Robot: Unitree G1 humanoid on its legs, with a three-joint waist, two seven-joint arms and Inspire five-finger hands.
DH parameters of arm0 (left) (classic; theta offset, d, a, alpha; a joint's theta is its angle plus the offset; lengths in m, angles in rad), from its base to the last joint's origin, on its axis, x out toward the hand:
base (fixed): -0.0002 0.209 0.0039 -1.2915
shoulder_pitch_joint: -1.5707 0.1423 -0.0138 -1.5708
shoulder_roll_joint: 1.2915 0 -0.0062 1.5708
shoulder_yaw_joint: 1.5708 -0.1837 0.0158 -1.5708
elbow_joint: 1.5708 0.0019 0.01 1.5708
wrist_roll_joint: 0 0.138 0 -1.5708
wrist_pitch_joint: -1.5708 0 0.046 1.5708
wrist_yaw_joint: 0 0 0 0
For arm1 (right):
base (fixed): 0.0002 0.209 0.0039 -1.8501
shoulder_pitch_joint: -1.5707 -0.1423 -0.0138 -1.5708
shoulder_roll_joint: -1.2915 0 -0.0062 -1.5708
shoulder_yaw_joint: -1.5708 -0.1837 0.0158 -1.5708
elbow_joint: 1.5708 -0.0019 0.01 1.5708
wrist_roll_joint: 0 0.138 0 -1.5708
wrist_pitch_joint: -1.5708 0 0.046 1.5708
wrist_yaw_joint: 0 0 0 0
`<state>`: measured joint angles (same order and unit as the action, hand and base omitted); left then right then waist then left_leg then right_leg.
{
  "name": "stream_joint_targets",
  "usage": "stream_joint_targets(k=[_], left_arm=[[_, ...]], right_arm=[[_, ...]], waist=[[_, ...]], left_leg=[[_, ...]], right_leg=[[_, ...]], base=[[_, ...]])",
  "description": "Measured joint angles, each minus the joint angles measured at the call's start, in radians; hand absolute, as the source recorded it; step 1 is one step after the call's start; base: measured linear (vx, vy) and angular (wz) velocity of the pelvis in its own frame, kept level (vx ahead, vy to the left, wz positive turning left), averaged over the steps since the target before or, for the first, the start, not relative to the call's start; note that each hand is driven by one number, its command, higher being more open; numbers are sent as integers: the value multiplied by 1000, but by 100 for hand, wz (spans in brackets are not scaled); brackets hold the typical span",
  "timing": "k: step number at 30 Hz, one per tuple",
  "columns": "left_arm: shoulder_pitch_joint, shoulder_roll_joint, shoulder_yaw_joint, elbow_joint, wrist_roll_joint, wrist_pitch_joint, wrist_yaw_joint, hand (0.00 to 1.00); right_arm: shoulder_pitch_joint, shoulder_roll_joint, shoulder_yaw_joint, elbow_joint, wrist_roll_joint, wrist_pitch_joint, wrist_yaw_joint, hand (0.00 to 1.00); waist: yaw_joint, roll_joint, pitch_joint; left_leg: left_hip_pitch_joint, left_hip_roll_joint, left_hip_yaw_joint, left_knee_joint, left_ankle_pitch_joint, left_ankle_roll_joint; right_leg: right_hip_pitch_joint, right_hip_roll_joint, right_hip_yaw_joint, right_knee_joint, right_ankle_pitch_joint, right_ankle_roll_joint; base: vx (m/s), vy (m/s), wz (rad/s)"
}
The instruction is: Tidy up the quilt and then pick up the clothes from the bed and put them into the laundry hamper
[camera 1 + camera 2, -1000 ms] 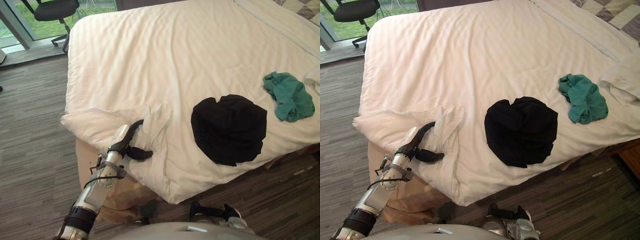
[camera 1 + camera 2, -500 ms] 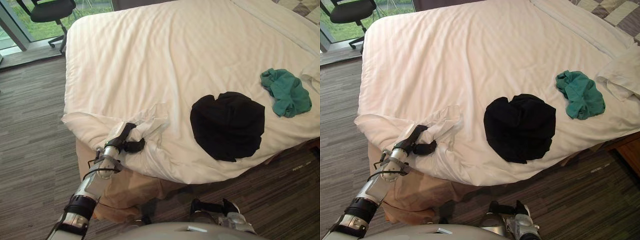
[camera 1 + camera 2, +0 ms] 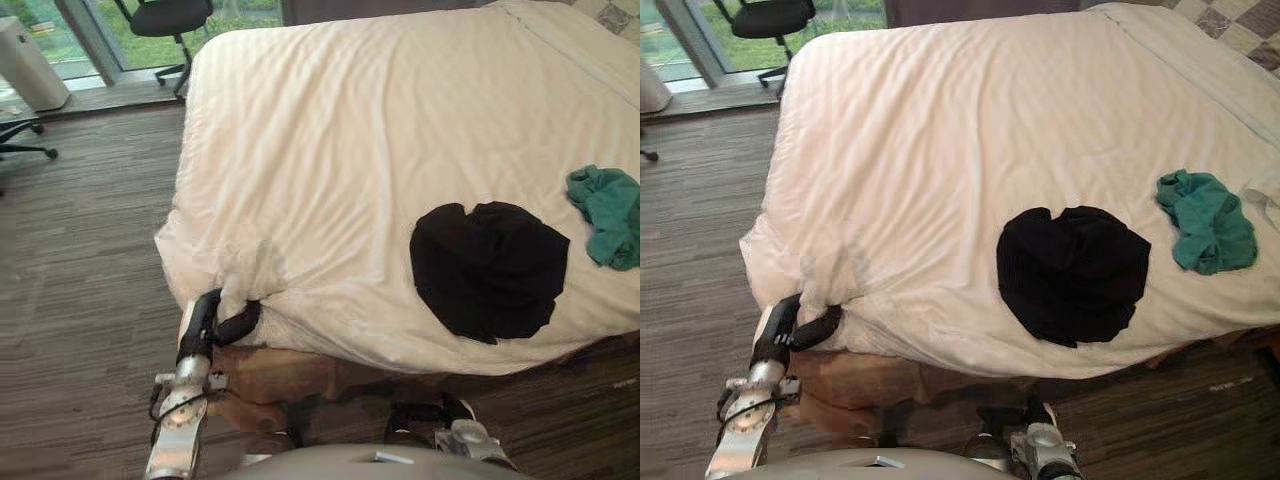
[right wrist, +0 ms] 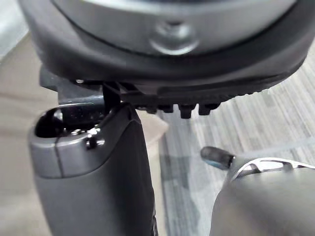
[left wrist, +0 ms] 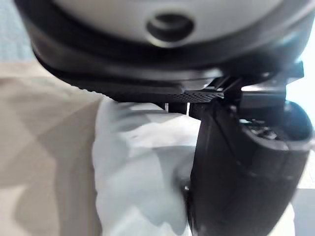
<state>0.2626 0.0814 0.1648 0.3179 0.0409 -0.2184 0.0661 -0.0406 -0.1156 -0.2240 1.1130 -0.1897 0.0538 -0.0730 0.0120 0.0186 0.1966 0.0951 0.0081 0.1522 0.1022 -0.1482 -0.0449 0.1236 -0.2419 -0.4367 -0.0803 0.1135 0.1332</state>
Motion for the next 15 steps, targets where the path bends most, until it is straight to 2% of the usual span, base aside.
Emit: stream_joint_targets(k=[1,3,5,6,7,8,9,10,11,12,13,14,15], left_arm=[[-1,-23,19,18,0,-6,0,100],[-15,-99,100,141,-4,-42,0,100],[-34,-122,163,257,-11,-78,-3,100],[-44,-137,189,290,-7,-86,-5,100],[-44,-147,209,310,2,-86,-5,100],[-44,-148,224,339,6,-85,-6,100],[-44,-149,231,350,7,-85,-6,100],[-46,-150,232,367,15,-85,-13,100],[-63,-151,238,407,56,-74,-20,100],[-66,-151,243,436,77,-58,-26,100],[-84,-146,248,518,112,-2,-17,100],[-116,-113,281,602,83,87,-26,100],[-121,-88,304,644,98,125,-6,100]], right_arm=[[-1,-6,0,-1,0,0,0,100],[-9,-35,-3,-7,0,1,2,100],[-18,-41,-46,2,1,0,6,100],[-31,-45,-92,14,1,4,4,100],[-32,-51,-110,12,3,4,2,100],[-31,-61,-122,9,10,-1,-2,100],[-31,-69,-122,10,11,-3,-3,100],[-28,-87,-122,9,11,-6,-5,100],[-37,-103,-130,9,11,-7,-13,100],[-35,-108,-133,13,11,-7,-15,100],[-28,-98,-137,34,11,1,-12,100],[-17,-55,-139,57,11,11,-7,100],[-7,-28,-144,61,15,18,-4,100]], waist=[[5,1,6],[11,51,2],[11,54,2],[13,59,7],[7,62,7],[-6,64,6],[-14,65,6],[-28,71,1],[-27,79,-5],[-31,79,-15],[-43,72,-18],[-24,17,15],[-14,0,23]], left_leg=[[-20,-2,-5,23,-9,5],[-105,5,-26,123,-37,14],[-125,6,-17,187,-61,14],[-139,58,-14,338,-112,9],[-121,112,-21,427,-136,-9],[-85,183,-58,501,-141,-17],[-66,216,-88,519,-139,-19],[-32,261,-148,499,-103,-25],[3,241,-190,413,-163,-98],[14,232,-176,361,-196,-105],[34,218,-154,259,-237,-133],[58,179,-140,207,-218,-139],[67,171,-133,190,-205,-139]], right_leg=[[-4,-6,-13,3,-2,2],[-66,-30,-44,97,-24,-9],[-86,-57,-63,125,-27,-13],[-76,-59,-72,139,-27,-13],[-64,-64,-71,155,-27,-13],[-59,-75,-68,178,-27,-13],[-62,-81,-60,189,-25,-10],[-81,-91,-28,216,-24,9],[-126,-105,15,245,-17,23],[-151,-113,30,249,-18,24],[-182,-121,60,249,-23,23],[-195,-148,102,244,-18,19],[-194,-149,108,234,-16,14]], base=[[-134,-6,52],[-138,46,35],[-90,94,12],[-101,115,-17],[-127,202,-40],[-107,242,-41],[-101,338,-47],[-79,387,-49],[-99,421,-43],[-147,441,-14],[-249,377,9],[-258,301,9],[-260,151,-16]])
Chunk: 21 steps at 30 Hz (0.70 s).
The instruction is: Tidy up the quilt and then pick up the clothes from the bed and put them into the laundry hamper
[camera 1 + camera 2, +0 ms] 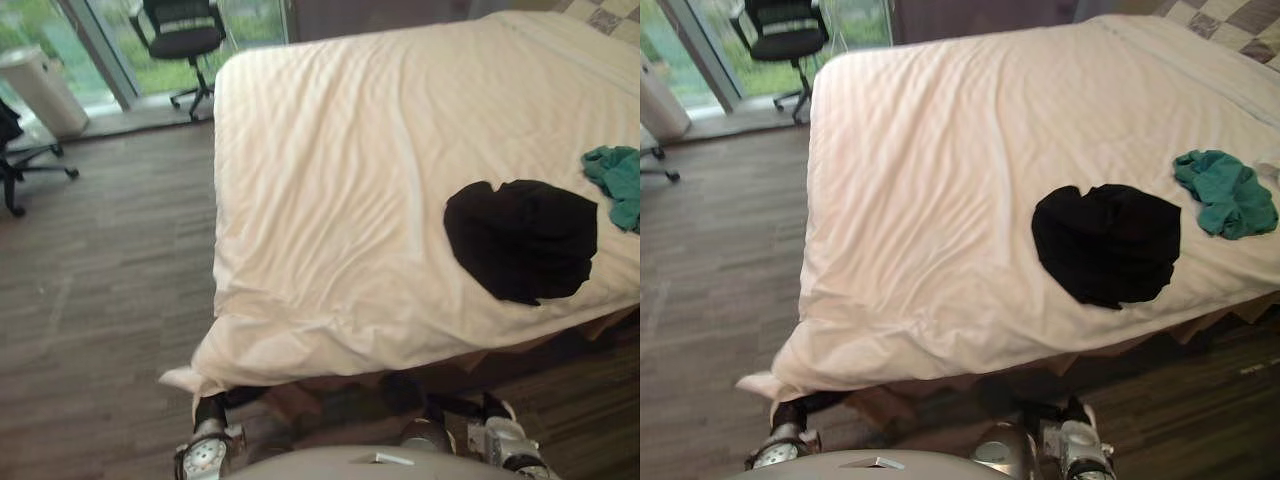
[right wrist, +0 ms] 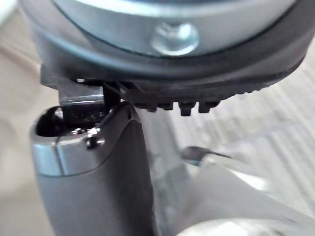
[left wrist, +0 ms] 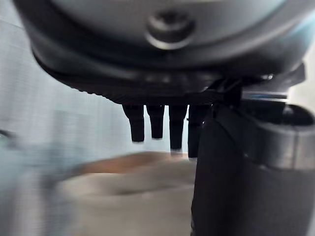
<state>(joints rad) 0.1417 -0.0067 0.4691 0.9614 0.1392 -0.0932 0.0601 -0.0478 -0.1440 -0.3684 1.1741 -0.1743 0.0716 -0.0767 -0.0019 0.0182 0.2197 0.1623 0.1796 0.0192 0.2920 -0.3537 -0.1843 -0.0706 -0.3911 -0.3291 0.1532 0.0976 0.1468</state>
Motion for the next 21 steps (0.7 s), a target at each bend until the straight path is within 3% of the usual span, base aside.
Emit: stream_joint_targets(k=[1,3,5,6,8,11,12,13,14,15,16,17,21], left_arm=[[31,60,9,73,25,46,17,100],[67,96,15,112,41,82,40,100],[117,109,-36,132,89,105,43,100],[127,106,-51,131,98,109,44,100],[142,105,-134,131,93,121,40,100],[135,108,-205,133,60,127,39,100],[141,106,-206,140,57,130,40,100],[141,110,-201,139,24,130,43,100],[147,104,-194,140,-20,131,54,100],[148,103,-190,140,-24,132,57,100],[149,103,-185,143,-26,132,64,100],[167,100,-180,155,-27,135,66,100],[163,85,-176,173,-27,136,82,100]], right_arm=[[6,42,-36,-2,46,3,-1,100],[13,41,-29,-15,65,3,-2,100],[33,44,-21,-42,66,-4,-10,100],[36,44,-19,-48,66,-9,-12,100],[40,65,-10,-52,65,-18,-19,100],[42,79,29,-52,64,-20,-20,100],[41,81,31,-54,65,-20,-19,100],[43,82,37,-55,66,-22,-19,100],[50,75,61,-69,63,-21,-22,100],[53,76,66,-70,63,-21,-24,100],[53,85,67,-69,65,-22,-23,100],[56,100,65,-68,73,-24,-23,100],[80,97,9,-66,166,-24,-41,100]], waist=[[2,-24,3],[3,-30,10],[3,-27,17],[2,-27,17],[2,-58,18],[-4,-88,1],[-8,-77,4],[-4,-82,0],[23,-81,-14],[34,-84,-27],[38,-94,-43],[29,-98,-69],[20,-74,-84]], left_leg=[[10,-10,7,-23,11,-2],[14,-13,9,-37,27,2],[23,-10,5,-55,46,7],[25,-9,4,-62,50,7],[45,-9,3,-89,59,4],[57,-3,27,-115,73,27],[58,10,30,-121,73,18],[65,23,40,-122,74,13],[83,40,73,-127,76,18],[81,40,87,-126,82,36],[69,35,113,-123,97,73],[54,34,160,-127,123,116],[60,33,180,-136,129,121]], right_leg=[[4,-3,-9,-22,11,-17],[14,-9,-40,-28,-7,-40],[6,-9,-48,30,-62,-136],[3,-9,-46,43,-70,-149],[3,-11,-39,65,-25,-187],[-1,-2,-27,67,-37,-166],[-16,11,-14,107,-39,-149],[-49,26,-7,206,-72,-109],[-48,60,-4,184,-75,-104],[-47,72,-3,148,-63,-88],[-40,84,7,80,-25,-42],[-20,110,12,-34,33,-36],[33,144,30,-207,125,-17]], base=[[-155,56,-17],[-64,16,2],[-13,-6,27],[5,-17,25],[17,-31,13],[24,-36,-5],[45,-55,-9],[94,-67,-40],[126,-71,-56],[117,-56,-70],[86,-68,-59],[75,-67,-55],[43,-17,-29]])
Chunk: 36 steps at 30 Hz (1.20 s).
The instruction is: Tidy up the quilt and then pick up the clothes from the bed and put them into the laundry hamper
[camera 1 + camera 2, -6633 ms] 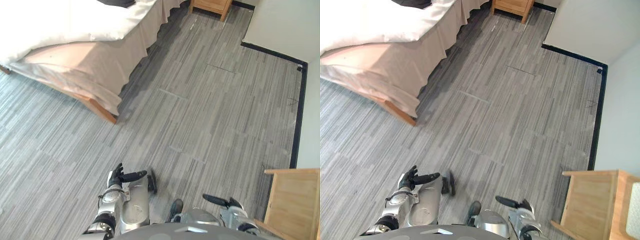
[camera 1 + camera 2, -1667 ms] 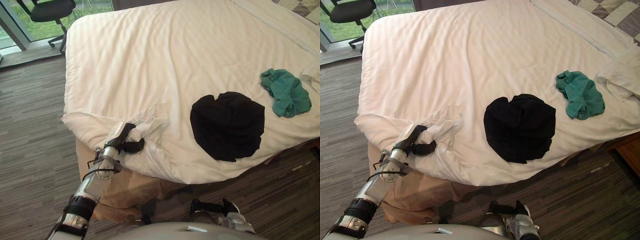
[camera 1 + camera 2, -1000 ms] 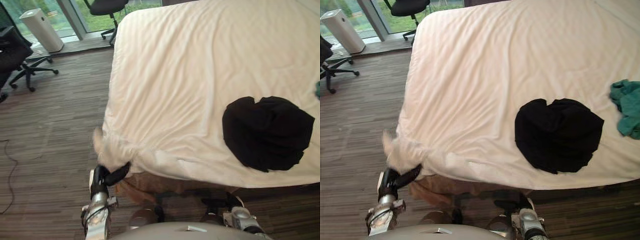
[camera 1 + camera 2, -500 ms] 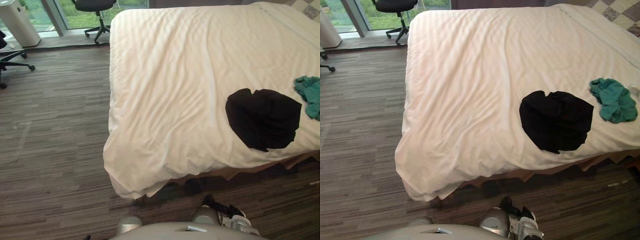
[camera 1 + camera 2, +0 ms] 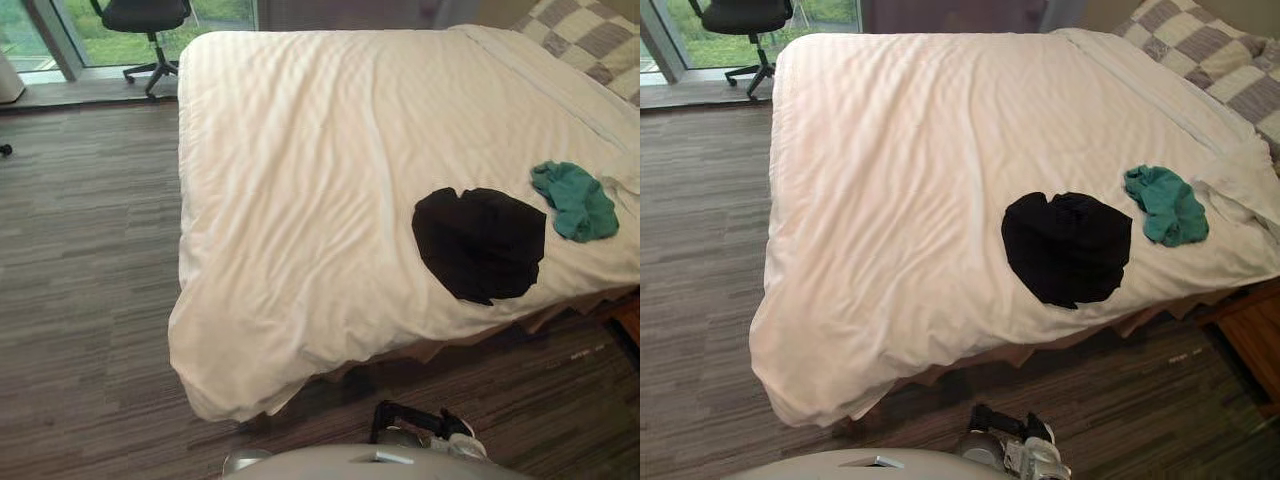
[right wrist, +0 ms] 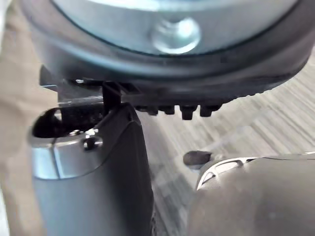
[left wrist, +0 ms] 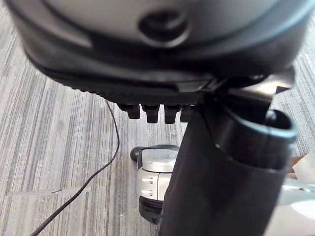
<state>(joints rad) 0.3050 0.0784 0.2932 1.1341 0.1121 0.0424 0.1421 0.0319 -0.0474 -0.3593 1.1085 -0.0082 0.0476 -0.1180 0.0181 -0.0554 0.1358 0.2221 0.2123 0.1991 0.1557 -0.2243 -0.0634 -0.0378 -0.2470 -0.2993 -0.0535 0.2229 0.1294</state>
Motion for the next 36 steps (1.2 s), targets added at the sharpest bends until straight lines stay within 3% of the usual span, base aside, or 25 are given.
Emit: stream_joint_targets(k=[4,5,6,10,14,18,22,23,24,27,28,29,30,33,36], left_arm=[[-22,-2,-4,17,3,7,8,100],[-22,-3,-5,18,12,7,9,100],[-22,-3,-7,18,13,7,10,100],[-27,0,-34,18,24,23,32,100],[-31,16,-64,15,93,28,42,100],[-39,0,-64,15,97,28,44,100],[-44,-9,-83,13,137,27,37,100],[-27,-8,-57,2,162,27,23,100],[-22,-5,-53,-1,168,24,20,100],[-24,10,-42,-3,173,21,-13,100],[-24,20,-38,5,173,21,-28,100],[-25,27,-38,4,174,20,-37,100],[-24,35,-38,2,174,20,-45,100],[-5,35,28,2,174,4,-57,100],[13,43,98,4,174,3,-62,100]], right_arm=[[42,-5,-62,22,85,-6,-26,100],[53,-2,-76,27,118,-6,-30,0],[57,2,-87,26,137,-7,-32,0],[75,20,-134,26,243,-14,-69,0],[74,45,-176,-11,307,-14,-120,0],[62,7,-253,-129,307,-14,-172,0],[-16,-117,-328,-226,289,-13,-212,0],[-89,-198,-441,-251,287,19,-201,0],[-111,-243,-471,-250,287,26,-204,0],[-162,-463,-363,-253,285,-21,-148,0],[-191,-498,-344,-297,290,-48,-133,0],[-199,-507,-336,-326,289,-77,-135,0],[-213,-532,-301,-371,289,-101,-132,0],[-225,-568,-241,-485,297,-97,-82,0],[-278,-585,-85,-614,308,-95,-61,0]], waist=[[-10,26,2],[-18,28,1],[-22,29,2],[-23,34,8],[-29,30,9],[-38,56,20],[-49,95,21],[-59,99,19],[-58,101,18],[-53,112,15],[-64,95,24],[-66,101,20],[-71,83,27],[-62,74,30],[-76,71,36]], left_leg=[[32,-2,1,-5,-1,-6],[33,-2,0,-5,-6,-16],[33,-1,0,-6,-11,-24],[56,-3,1,-36,-51,-112],[65,-15,19,-37,-55,-106],[65,-14,18,-44,-55,-106],[65,-13,14,-54,-42,-125],[65,-14,13,-33,-36,-130],[65,-13,13,-23,-37,-130],[65,-12,7,-18,-33,-130],[64,-10,2,-17,-25,-130],[64,-10,0,-17,-21,-128],[64,-10,-2,-17,-18,-127],[64,-9,-8,-23,-19,-128],[64,-7,-13,-40,-41,-138]], right_leg=[[38,2,4,-28,10,0],[40,1,3,-28,9,0],[40,1,2,-28,10,1],[39,-2,16,-34,19,17],[35,-7,36,-34,14,20],[34,-7,35,-33,16,23],[28,-7,35,-30,21,32],[42,-5,38,-27,29,37],[47,-5,38,-27,28,37],[52,-6,31,-28,21,30],[53,-6,30,-28,21,29],[55,-6,29,-28,21,29],[55,-6,28,-28,16,23],[55,-7,24,-34,16,23],[54,-7,13,-34,17,26]], base=[[6,1,-5],[0,0,0],[-57,3,5],[-80,38,-2],[-54,39,-12],[20,10,2],[85,34,4],[78,30,1],[44,17,1],[1,-6,1],[0,0,0],[-51,-55,2],[-51,-49,3],[-70,-35,4],[-116,-23,7]])
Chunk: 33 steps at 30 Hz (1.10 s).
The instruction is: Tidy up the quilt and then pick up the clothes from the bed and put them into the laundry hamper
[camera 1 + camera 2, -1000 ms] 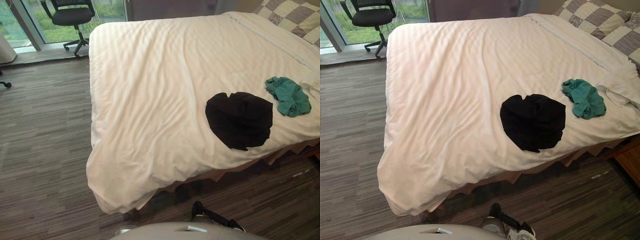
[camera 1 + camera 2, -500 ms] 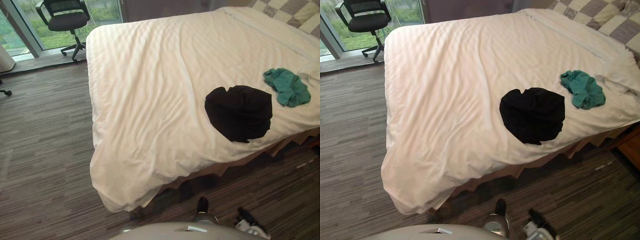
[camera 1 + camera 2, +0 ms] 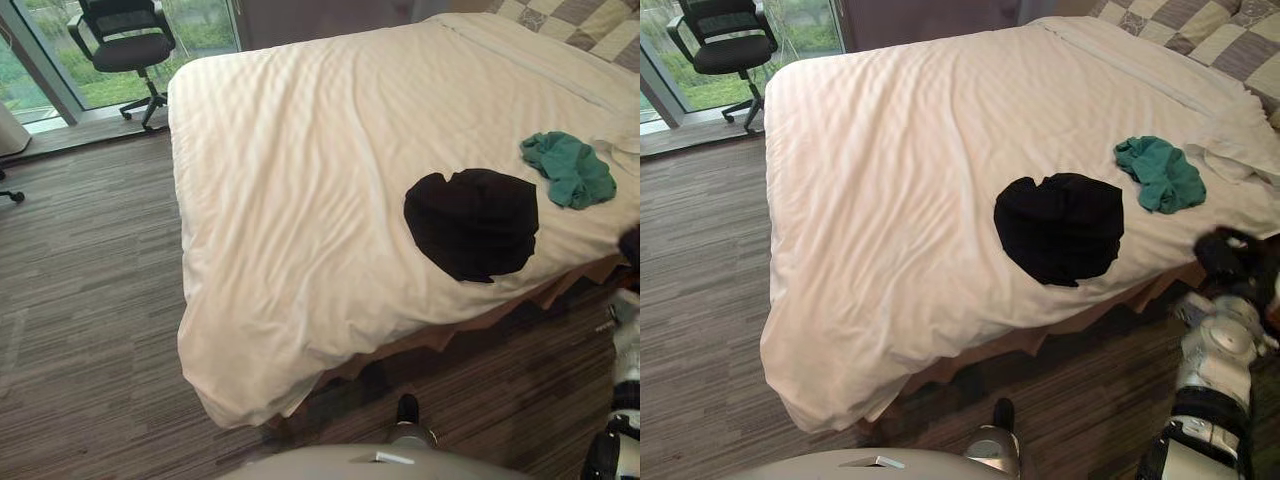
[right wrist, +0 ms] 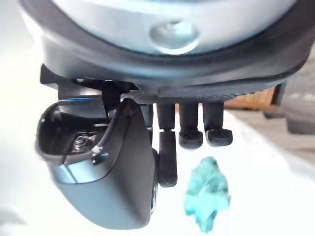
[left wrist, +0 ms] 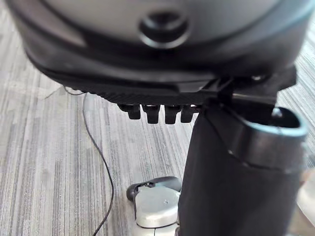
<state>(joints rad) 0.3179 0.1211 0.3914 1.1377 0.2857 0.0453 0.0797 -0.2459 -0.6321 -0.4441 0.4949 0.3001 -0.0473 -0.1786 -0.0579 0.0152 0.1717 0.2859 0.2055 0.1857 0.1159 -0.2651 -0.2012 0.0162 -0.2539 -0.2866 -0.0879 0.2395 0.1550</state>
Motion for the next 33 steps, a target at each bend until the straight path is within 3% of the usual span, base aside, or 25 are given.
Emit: stream_joint_targets(k=[2,3,4,5,6,8,13,16,17,20,22,23,24,25,27,33], left_arm=[[0,7,39,3,0,-2,-2,100],[-6,-7,57,13,0,-3,2,100],[-8,-8,60,13,0,-8,10,100],[-16,-5,60,9,-1,-21,24,100],[-22,-10,58,9,-1,-23,22,100],[-76,-45,54,0,-13,-19,47,100],[-110,-20,-1,-58,-177,-10,149,100],[-111,-38,3,-108,-287,-7,199,100],[-118,-57,9,-160,-365,-25,213,100],[-169,-85,2,-215,-372,-54,219,100],[-205,-86,-19,-221,-372,-68,219,100],[-223,-90,-33,-224,-372,-68,217,100],[-235,-95,-36,-224,-372,-70,217,100],[-247,-93,-41,-225,-372,-73,216,100],[-251,-81,-46,-224,-373,-83,215,100],[-337,-85,-72,-198,-376,-85,187,100]], right_arm=[[-12,18,114,-162,-1,-11,15,0],[-11,79,153,-279,-1,-36,20,0],[-11,118,174,-330,-10,-66,15,0],[-12,191,223,-414,-32,-116,15,0],[-16,224,249,-445,-60,-126,17,0],[-59,296,385,-463,-138,-134,21,0],[-167,415,615,-447,-173,-100,51,0],[-224,461,686,-444,-152,-101,60,0],[-274,520,742,-387,-137,-110,48,0],[-348,566,888,-300,-177,-98,66,0],[-347,603,952,-296,-176,-98,87,0],[-345,630,972,-285,-176,-98,91,0],[-346,633,972,-280,-175,-98,90,0],[-347,648,970,-263,-174,-98,83,0],[-352,673,971,-213,-175,-95,81,0],[-563,631,974,-78,-178,-85,53,0]], waist=[[17,3,0],[28,46,-1],[28,34,-2],[35,36,-7],[49,37,-11],[78,40,-5],[144,-11,15],[195,-21,14],[212,-28,13],[249,-50,11],[257,-71,15],[258,-66,21],[250,-59,24],[254,-73,30],[282,-89,40],[299,0,222]], left_leg=[[-1,1,-1,4,-18,12],[-10,34,-12,3,-20,18],[-18,30,-24,2,-18,16],[-27,31,-45,1,-10,26],[-40,31,-48,2,-7,32],[-72,30,-70,2,33,2],[-141,30,-110,14,94,-2],[-184,30,-149,21,114,-5],[-207,30,-171,23,131,-9],[-236,30,-198,22,149,-8],[-252,28,-198,17,151,-4],[-276,31,-200,9,156,12],[-283,42,-206,-6,158,11],[-282,33,-226,-14,167,-6],[-299,16,-249,4,171,-5],[-463,8,-275,87,184,-15]], right_leg=[[-2,4,-3,0,-13,-1],[-16,25,-5,49,-17,-22],[-35,28,-8,83,-24,-25],[-29,39,-22,59,-27,-24],[-25,43,-28,28,-12,-26],[-26,40,-48,6,5,-22],[-14,24,-129,6,4,-24],[-11,17,-177,6,0,-28],[-4,14,-210,6,-2,-31],[5,10,-257,5,-15,-37],[3,7,-267,-1,-45,-22],[1,12,-279,-1,-85,-13],[1,15,-281,24,-83,-22],[-11,11,-277,71,-81,-24],[2,13,-279,30,-52,-25],[-143,-6,-284,94,-40,-56]], base=[[-89,-12,-7],[-24,-35,4],[29,-49,13],[34,-36,12],[25,-47,12],[4,-42,27],[-2,-39,50],[-24,-34,60],[-29,-30,59],[-72,-23,56],[-122,4,42],[-120,2,55],[-45,14,59],[-17,7,52],[-46,10,27],[-134,20,0]])
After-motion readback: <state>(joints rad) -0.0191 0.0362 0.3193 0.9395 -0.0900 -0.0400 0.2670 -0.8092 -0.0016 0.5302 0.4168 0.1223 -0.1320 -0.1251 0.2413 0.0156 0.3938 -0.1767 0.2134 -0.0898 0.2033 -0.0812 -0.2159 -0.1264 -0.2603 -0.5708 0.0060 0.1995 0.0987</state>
